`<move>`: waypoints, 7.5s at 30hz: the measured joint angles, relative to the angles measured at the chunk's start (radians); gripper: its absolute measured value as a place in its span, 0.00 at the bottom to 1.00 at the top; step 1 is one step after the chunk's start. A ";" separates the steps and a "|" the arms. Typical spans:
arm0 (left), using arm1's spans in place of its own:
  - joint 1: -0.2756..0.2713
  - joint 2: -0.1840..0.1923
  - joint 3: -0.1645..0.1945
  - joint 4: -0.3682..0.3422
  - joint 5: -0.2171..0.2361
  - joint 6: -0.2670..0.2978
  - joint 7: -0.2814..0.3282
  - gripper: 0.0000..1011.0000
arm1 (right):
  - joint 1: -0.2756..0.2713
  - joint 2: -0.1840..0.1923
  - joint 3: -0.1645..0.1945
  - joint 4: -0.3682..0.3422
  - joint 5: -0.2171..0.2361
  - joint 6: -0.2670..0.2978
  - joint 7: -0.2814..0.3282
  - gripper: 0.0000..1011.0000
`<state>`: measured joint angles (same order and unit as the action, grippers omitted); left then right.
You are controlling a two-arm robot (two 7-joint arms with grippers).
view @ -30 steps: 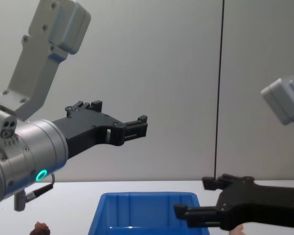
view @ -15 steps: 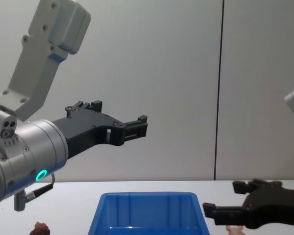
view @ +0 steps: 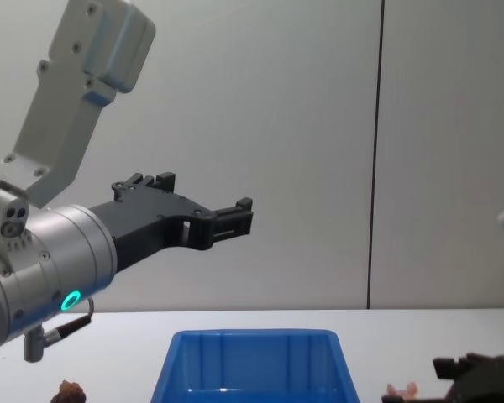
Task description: Pick up the two dolls from the table and place them into the box.
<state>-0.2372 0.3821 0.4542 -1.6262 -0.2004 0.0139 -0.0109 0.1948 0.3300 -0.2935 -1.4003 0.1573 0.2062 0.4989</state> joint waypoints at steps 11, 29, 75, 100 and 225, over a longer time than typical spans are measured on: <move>0.000 0.000 0.000 0.000 0.000 0.000 0.000 0.99 | 0.002 0.001 -0.006 0.029 -0.013 0.040 -0.004 0.99; 0.000 0.000 0.000 0.000 0.000 0.000 0.000 0.99 | 0.017 -0.011 -0.016 0.062 -0.021 0.074 -0.031 0.82; 0.000 0.000 0.000 0.000 0.000 0.000 0.000 0.99 | 0.048 -0.020 0.011 -0.062 0.098 0.015 -0.095 0.38; 0.000 0.000 0.000 0.000 0.000 0.000 0.000 0.99 | 0.054 -0.068 -0.069 -0.056 0.025 0.048 -0.010 0.38; 0.251 0.089 -0.049 0.082 -0.245 0.098 0.153 0.77 | -0.004 0.070 0.041 -0.084 0.183 -0.072 -0.063 0.99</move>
<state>0.0139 0.4716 0.4049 -1.5444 -0.4459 0.1114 0.1423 0.1907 0.3997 -0.2528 -1.4845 0.3399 0.1340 0.4357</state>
